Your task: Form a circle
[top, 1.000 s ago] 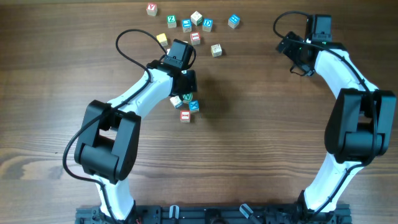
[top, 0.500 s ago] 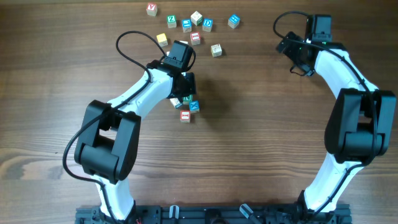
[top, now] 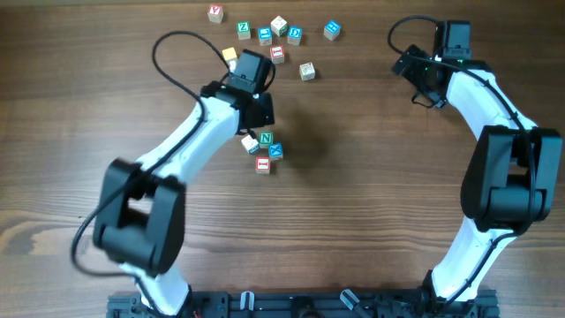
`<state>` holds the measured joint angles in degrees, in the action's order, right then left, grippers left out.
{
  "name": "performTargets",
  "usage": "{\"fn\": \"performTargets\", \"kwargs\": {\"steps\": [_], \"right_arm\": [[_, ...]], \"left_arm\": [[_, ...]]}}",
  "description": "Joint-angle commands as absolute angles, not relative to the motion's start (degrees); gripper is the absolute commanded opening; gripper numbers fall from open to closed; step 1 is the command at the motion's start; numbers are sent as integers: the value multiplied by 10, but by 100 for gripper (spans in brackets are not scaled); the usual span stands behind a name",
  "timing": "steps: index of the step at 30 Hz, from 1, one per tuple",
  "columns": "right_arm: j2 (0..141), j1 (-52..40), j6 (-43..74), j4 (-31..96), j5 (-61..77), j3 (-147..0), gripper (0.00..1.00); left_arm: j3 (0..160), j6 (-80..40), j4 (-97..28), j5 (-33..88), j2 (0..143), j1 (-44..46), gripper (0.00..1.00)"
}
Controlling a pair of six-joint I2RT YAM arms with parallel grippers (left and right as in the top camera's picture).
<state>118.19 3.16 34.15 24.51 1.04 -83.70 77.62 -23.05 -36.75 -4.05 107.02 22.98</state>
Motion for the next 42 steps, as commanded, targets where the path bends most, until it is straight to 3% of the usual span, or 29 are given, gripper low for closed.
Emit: {"fn": "performTargets", "kwargs": {"steps": [1, 7, 17, 22, 27, 35, 41, 42], "right_arm": [[1192, 31, 334, 244, 5, -835, 100], [1192, 31, 334, 244, 5, -835, 100], [1192, 31, 334, 244, 5, -835, 100], [1192, 31, 334, 244, 5, -835, 100], [1192, 31, 334, 244, 5, -835, 100], [1192, 31, 334, 244, 5, -835, 100], [1192, 31, 334, 244, 5, -835, 100], [1192, 31, 334, 244, 5, -835, 100]], "left_arm": [[792, -229, -425, -16, 1011, 228, 23], [747, -229, -502, 28, 1021, 238, 35], [646, -229, -465, 27, 1022, 290, 48], [622, -229, -421, 13, 1022, 290, 48], [602, -229, -378, 13, 1022, 290, 40], [602, -229, -370, 12, 1022, 290, 34], [602, -230, -368, 12, 1022, 290, 37], [602, -230, -368, 12, 1022, 290, 43]]}}
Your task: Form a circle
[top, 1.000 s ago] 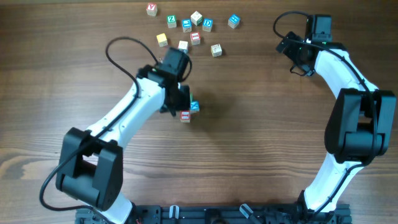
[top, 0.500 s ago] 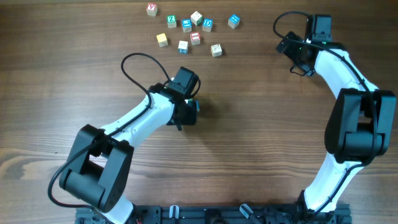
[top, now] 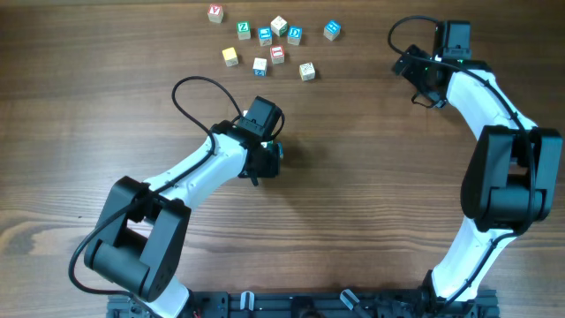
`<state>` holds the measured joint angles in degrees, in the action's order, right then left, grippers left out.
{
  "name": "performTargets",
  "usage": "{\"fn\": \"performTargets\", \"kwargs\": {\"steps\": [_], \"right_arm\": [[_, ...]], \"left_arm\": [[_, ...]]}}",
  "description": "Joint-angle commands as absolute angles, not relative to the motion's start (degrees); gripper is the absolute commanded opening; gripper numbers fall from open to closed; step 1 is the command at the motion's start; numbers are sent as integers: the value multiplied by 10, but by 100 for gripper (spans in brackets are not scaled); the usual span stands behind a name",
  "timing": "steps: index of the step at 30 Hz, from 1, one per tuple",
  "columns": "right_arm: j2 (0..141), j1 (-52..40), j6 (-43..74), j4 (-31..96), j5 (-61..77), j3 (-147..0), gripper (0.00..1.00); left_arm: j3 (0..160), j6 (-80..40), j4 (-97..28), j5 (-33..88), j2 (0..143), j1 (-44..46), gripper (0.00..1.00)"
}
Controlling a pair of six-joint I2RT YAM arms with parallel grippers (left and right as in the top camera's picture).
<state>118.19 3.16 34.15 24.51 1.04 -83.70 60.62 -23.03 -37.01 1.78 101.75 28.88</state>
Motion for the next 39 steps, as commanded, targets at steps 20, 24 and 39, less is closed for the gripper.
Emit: {"fn": "performTargets", "kwargs": {"steps": [20, 24, 39], "right_arm": [[1192, 31, 334, 244, 5, -835, 100], [1192, 31, 334, 244, 5, -835, 100], [1192, 31, 334, 244, 5, -835, 100]], "left_arm": [[740, -229, -410, 6, 997, 151, 27], [740, -229, -400, 6, 1042, 146, 25], [738, -229, -414, 6, 1110, 148, 21]]}}
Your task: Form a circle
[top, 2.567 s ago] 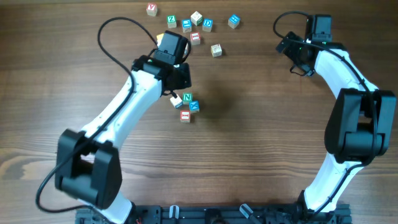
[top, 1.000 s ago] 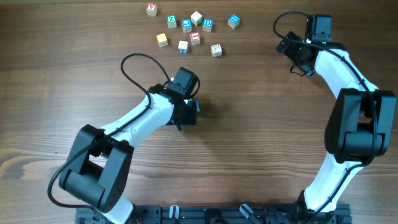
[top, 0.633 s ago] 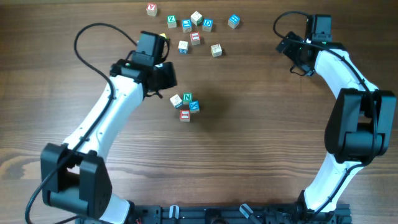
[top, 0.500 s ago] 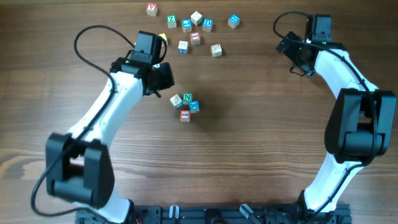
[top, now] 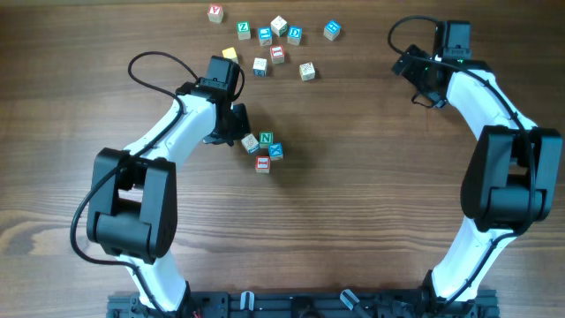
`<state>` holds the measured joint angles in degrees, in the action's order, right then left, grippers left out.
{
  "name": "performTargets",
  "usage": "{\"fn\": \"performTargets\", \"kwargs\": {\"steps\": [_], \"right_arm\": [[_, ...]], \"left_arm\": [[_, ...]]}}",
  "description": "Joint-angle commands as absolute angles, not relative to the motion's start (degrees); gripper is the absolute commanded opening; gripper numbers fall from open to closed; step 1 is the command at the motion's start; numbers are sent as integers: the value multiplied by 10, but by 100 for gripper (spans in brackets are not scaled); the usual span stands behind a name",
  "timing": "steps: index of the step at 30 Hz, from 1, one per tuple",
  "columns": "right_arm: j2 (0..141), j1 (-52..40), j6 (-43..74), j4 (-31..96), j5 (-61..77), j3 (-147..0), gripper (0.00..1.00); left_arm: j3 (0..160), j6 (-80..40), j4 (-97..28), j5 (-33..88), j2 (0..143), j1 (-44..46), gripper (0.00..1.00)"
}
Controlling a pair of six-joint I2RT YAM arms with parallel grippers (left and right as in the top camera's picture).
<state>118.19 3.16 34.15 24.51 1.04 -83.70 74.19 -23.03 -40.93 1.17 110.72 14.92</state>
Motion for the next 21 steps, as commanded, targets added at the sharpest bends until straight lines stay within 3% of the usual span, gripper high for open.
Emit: {"fn": "performTargets", "kwargs": {"steps": [1, 21], "right_arm": [[1192, 31, 334, 244, 5, -835, 100], [1192, 31, 334, 244, 5, -835, 100]], "left_arm": [[738, -229, -414, 6, 1110, 148, 21], [738, -229, -437, 45, 1110, 148, 21]]}}
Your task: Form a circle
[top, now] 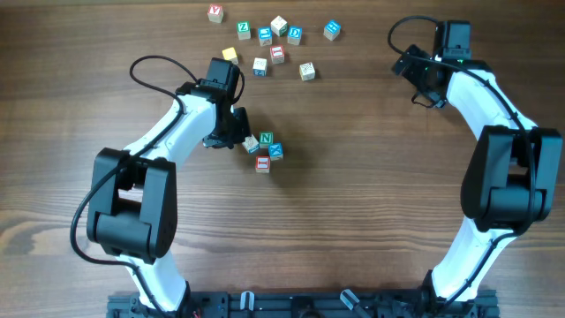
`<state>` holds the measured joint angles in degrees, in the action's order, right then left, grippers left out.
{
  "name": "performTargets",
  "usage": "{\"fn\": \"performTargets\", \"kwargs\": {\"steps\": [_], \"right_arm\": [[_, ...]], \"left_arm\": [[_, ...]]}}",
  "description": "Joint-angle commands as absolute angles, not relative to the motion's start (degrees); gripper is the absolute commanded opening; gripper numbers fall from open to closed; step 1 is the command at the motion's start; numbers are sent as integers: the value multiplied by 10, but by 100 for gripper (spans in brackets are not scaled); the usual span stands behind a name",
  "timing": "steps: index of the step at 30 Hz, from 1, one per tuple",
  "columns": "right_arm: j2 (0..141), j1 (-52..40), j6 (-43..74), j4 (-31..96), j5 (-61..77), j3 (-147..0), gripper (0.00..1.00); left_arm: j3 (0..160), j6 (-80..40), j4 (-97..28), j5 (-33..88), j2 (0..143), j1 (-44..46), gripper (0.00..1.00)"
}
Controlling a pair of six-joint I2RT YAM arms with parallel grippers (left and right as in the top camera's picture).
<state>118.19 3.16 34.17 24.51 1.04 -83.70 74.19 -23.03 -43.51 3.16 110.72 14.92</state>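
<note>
Small lettered cubes are the task's objects. A loose group lies mid-table: a pale cube (252, 142), a green N cube (267, 139), a blue cube (276, 151) and a red cube (263, 163). My left gripper (237, 134) sits low at the pale cube's left side, touching or nearly touching it; its jaws read only as a dark mass. My right gripper (422, 81) rests at the far right, away from every cube. Its jaws are too dark to read.
Several more cubes are scattered along the far edge, from a red Y cube (215, 12) to a blue cube (331, 30), with a yellow cube (229, 55) and a tan cube (306, 71) nearer. The left arm's black cable (141, 66) loops over the table.
My left gripper has shifted slightly right and toward the pale cube, closing the small gap to it. The cubes and the right arm have not visibly moved.
My left gripper first stood just above the mid-table group, at the pale cube. Then it covered most of the group, reaching in from the left. After that it was back to the left of the group, and now it presses up to the pale cube. The group's layout looks unchanged.
</note>
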Motion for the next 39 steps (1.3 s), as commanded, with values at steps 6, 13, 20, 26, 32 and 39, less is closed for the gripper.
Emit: {"fn": "performTargets", "kwargs": {"steps": [6, 13, 20, 26, 32, 39], "right_arm": [[1192, 31, 334, 244, 5, -835, 100], [1192, 31, 334, 244, 5, -835, 100], [1192, 31, 334, 244, 5, -835, 100], [1192, 31, 334, 244, 5, -835, 100], [1192, 31, 334, 244, 5, -835, 100], [1192, 31, 334, 244, 5, -835, 100]], "left_arm": [[738, -229, -440, 50, 1110, 148, 21], [738, -229, -444, 51, 1110, 148, 21], [738, -229, -444, 51, 1110, 148, 20], [738, -229, -447, 62, 1110, 148, 20], [738, -229, -453, 63, 1110, 148, 20], [738, -229, -450, 53, 1110, 147, 21]]}}
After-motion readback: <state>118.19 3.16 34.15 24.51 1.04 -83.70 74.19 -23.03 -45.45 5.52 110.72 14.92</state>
